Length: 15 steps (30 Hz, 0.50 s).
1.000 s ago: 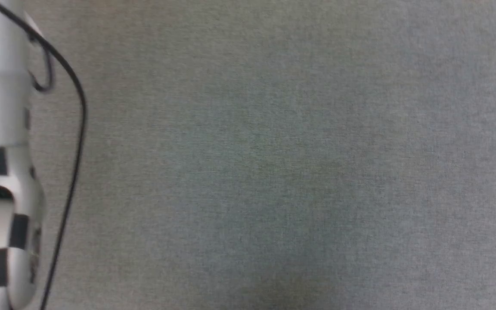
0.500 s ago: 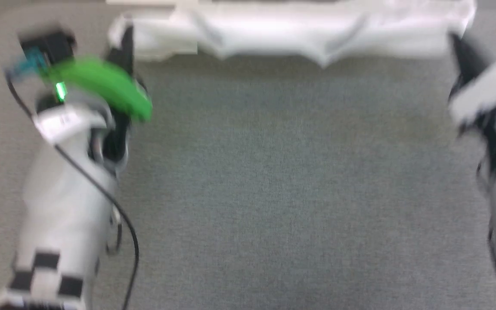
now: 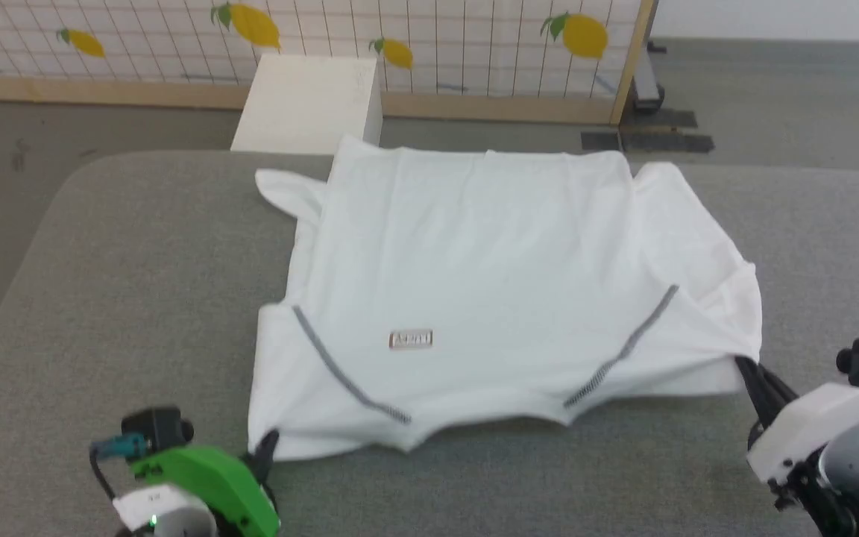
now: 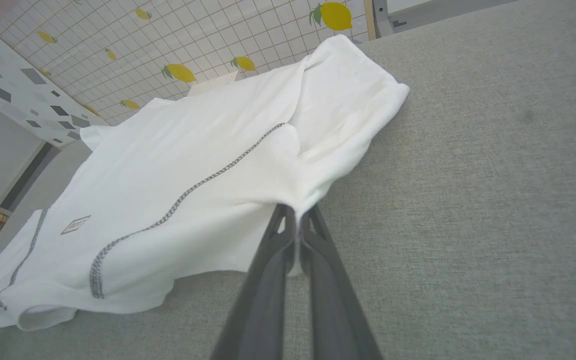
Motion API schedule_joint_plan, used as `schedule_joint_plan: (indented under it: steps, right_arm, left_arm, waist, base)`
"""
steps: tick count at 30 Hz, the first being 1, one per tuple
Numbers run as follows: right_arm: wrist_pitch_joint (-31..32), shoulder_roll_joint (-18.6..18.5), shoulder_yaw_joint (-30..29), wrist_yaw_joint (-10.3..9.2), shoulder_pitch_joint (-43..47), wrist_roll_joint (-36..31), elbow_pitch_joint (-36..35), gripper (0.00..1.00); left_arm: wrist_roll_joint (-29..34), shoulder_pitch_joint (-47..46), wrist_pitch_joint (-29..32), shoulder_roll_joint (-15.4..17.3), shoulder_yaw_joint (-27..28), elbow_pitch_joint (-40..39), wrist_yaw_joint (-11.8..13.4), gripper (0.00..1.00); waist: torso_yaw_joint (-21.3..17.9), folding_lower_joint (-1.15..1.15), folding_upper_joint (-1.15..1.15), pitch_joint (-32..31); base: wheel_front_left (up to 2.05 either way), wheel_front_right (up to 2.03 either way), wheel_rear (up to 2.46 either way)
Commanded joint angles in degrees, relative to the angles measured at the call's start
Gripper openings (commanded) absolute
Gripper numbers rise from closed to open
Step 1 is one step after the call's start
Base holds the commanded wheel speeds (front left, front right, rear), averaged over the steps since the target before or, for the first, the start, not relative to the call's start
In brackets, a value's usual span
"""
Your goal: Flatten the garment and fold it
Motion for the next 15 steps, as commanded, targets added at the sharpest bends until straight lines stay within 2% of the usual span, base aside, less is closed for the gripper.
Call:
schedule_joint_plan:
  steps: [1,5,15]
  right_arm:
    - [0.7,-0.2,-1.0,-0.10,1.7,-1.5,-0.9,0.00]
    - [4.0,0.0,-2.9,-0.10,5.4,-4.9,-2.9,0.00]
    - [17.3,0.5,-5.6,-0.10,14.9,-13.3,-8.9,0.00]
  left_arm:
    - [-1.0,3.3,1.3,0.9,0.4,-1.8,1.5,0.00]
    - [-2.4,9.1,5.2,1.3,0.0,-6.1,4.8,0.00]
    - [0.0,15.8,15.3,5.7,-3.8,-8.7,11.7,0.00]
  waist:
    - [-0.4,0.01,0.49,-3.1]
    - [0.1,0.01,0.49,-3.7]
    - [0.9,0.01,0.49,-3.4]
  base:
    - [0.00,0.00,0.00]
    - [0.00,0.00,0.00]
    - [0.00,0.00,0.00]
